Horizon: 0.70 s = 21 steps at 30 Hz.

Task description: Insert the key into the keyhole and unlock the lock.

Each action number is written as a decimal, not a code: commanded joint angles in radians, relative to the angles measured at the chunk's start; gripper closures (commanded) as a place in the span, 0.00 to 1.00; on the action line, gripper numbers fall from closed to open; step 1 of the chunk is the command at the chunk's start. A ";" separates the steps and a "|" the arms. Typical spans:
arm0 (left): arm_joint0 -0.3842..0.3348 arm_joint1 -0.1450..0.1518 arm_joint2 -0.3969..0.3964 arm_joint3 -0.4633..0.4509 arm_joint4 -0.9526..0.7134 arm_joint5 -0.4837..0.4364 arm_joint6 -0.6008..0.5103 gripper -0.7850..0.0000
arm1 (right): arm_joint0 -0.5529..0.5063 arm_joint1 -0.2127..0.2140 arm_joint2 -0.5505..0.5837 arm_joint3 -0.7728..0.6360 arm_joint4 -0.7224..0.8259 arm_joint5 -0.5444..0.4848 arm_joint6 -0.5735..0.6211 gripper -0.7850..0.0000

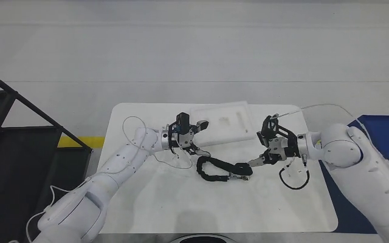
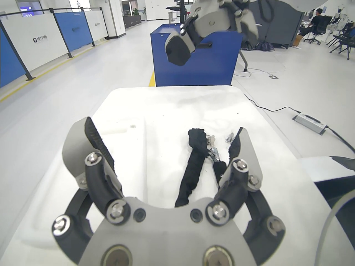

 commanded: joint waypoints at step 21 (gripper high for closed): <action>0.098 0.102 -0.065 -0.189 -0.171 0.000 -0.225 0.00 | 0.145 -0.073 -0.245 0.230 -0.420 -0.079 -0.180 0.00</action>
